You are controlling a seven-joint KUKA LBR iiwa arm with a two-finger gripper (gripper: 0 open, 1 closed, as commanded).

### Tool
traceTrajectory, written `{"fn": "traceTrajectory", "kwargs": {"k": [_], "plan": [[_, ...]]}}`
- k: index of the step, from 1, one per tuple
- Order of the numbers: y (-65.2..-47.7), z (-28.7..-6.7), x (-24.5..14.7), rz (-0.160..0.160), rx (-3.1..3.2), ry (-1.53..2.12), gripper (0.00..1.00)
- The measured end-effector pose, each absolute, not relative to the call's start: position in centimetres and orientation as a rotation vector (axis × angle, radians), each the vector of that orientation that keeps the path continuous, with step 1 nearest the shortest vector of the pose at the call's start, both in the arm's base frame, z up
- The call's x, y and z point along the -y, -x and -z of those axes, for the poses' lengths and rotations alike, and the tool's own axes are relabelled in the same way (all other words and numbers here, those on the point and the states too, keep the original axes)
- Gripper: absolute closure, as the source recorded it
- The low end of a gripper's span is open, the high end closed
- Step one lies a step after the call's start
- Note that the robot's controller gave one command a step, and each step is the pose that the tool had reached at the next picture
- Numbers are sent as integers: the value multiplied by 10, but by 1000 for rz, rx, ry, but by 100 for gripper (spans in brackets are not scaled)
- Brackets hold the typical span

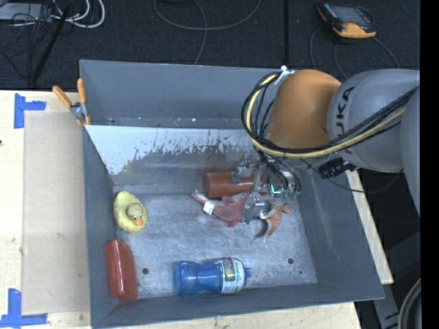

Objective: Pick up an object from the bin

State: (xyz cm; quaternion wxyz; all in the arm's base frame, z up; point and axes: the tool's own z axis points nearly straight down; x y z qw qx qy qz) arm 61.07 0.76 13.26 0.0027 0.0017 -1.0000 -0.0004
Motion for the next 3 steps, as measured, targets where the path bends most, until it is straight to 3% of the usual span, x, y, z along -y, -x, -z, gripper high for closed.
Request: {"fn": "traceTrajectory", "kwargs": {"k": [1,2,3], "plan": [[-612,-136,-8,1,3142,-5,0],[-620,-114,2,9,3157,-125,0],[-614,-110,3,4,3134,-138,100]]}}
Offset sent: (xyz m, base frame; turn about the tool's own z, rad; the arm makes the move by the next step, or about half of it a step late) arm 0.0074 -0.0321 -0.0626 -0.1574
